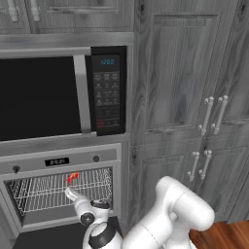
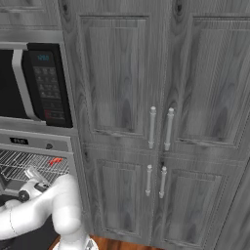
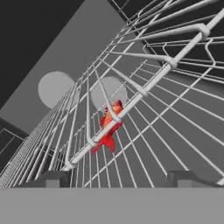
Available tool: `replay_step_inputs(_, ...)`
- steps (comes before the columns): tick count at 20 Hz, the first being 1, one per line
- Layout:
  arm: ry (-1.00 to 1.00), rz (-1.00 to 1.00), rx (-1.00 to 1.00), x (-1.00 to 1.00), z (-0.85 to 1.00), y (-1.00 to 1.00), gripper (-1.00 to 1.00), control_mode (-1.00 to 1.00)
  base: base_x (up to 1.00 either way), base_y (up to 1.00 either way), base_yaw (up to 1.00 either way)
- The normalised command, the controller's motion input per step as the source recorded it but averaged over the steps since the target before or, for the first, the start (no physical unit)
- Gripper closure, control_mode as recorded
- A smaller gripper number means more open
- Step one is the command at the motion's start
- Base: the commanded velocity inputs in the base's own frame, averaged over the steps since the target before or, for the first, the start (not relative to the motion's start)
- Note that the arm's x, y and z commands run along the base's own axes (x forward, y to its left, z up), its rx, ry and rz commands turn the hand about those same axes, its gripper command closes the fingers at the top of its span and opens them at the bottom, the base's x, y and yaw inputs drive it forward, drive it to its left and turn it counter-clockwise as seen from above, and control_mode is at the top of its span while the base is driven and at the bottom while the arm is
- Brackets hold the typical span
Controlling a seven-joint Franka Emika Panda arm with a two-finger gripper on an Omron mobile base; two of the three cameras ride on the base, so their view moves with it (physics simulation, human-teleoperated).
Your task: Take the fish from the oven and place it on the plate on the counter.
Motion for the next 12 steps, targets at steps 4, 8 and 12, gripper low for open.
replay_step_inputs(4,-0.05,-0.06,0.02,-0.17,-0.96,0.23,-1.00,-1.00,0.00,0.00,0.00)
replay_step_inputs(8,0.00,-0.01,-0.01,-0.27,-0.71,0.02,-1.00,-1.00,0.00,0.00,0.00)
replay_step_inputs(12,-0.03,0.00,-0.06,-0.36,-0.41,0.00,-1.00,-1.00,0.00,0.00,0.00)
